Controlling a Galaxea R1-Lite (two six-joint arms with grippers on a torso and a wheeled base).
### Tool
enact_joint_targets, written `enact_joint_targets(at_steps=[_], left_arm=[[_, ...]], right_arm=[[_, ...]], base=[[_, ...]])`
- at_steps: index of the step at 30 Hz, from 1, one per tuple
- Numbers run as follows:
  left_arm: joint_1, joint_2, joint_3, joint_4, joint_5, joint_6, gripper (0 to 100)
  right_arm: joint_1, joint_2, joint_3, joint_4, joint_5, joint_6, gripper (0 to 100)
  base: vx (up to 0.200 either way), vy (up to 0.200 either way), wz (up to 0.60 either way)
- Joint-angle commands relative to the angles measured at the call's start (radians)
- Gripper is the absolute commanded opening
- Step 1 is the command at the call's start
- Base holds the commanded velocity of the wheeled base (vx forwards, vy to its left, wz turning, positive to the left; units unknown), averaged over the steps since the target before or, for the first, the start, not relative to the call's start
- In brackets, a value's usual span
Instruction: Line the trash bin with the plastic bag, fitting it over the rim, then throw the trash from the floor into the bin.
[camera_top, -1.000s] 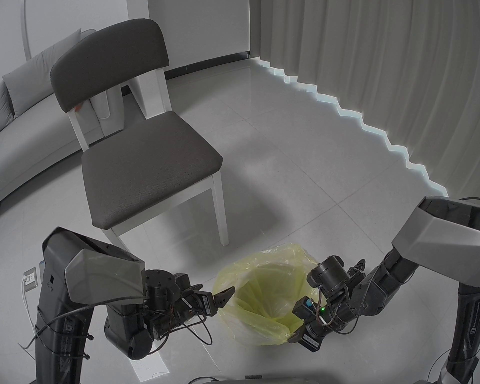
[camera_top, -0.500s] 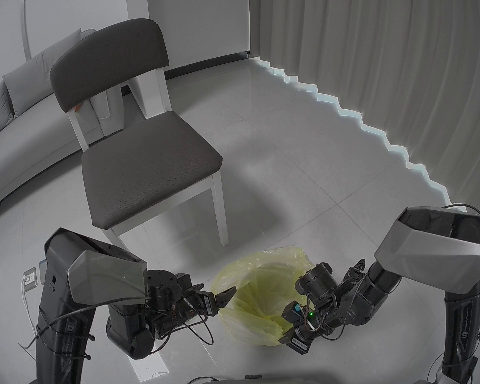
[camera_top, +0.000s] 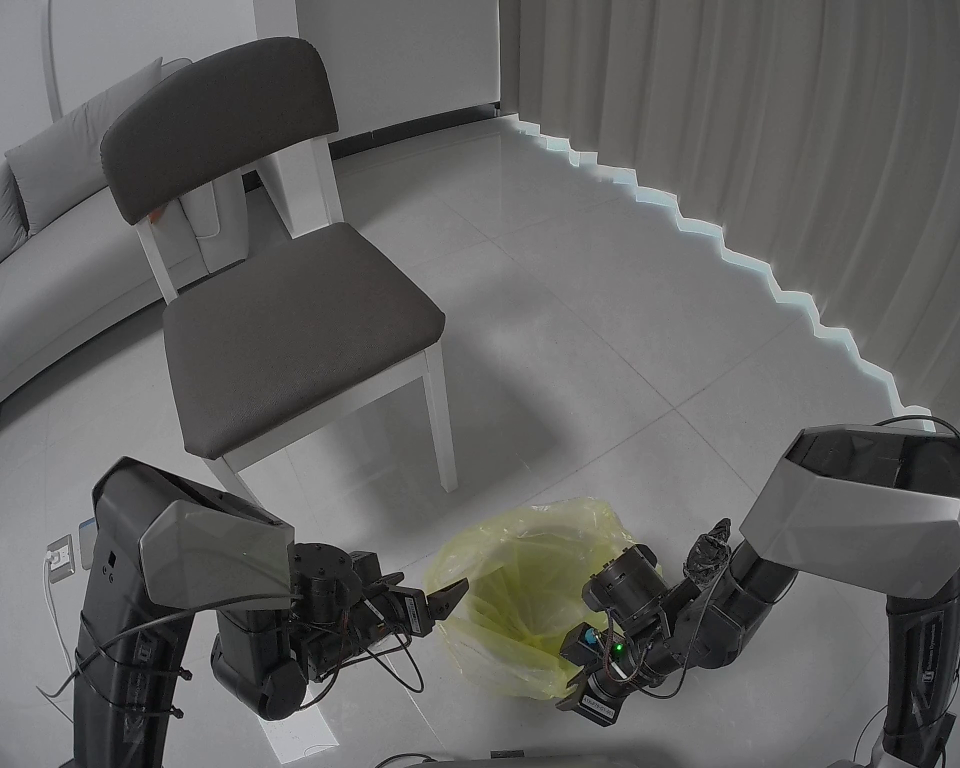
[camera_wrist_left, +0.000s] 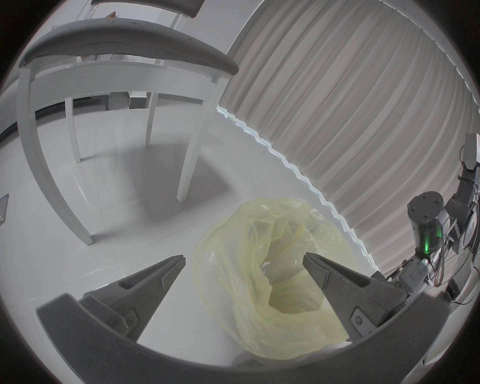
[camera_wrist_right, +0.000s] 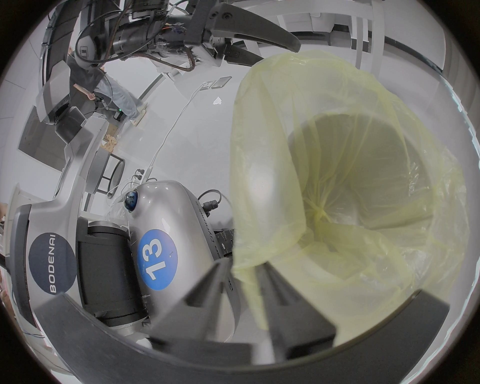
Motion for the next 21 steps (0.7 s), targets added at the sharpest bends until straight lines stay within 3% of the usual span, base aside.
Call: enact_joint_targets(at_steps=[1, 12, 16, 21], left_arm=[[-0.001, 0.015, 0.004, -0.018, 0.000, 0.000, 100], [0.004, 0.064, -0.038, -0.018, 0.002, 0.014, 100], [0.031, 0.098, -0.049, -0.018, 0.000, 0.058, 100], [0.071, 0.137, -0.041, -0.015, 0.000, 0.178, 100]], right_arm=[[0.005, -0.057, 0.044, -0.011, 0.000, 0.000, 100], [-0.031, -0.252, 0.105, -0.011, 0.005, 0.057, 100], [-0.106, -0.246, 0.067, -0.014, 0.005, 0.075, 100], [-0.261, -0.192, -0.047, -0.006, 0.006, 0.072, 100]], base=[[0.000, 0.000, 0.00], [0.000, 0.000, 0.00], [0.000, 0.000, 0.00], [0.000, 0.000, 0.00]])
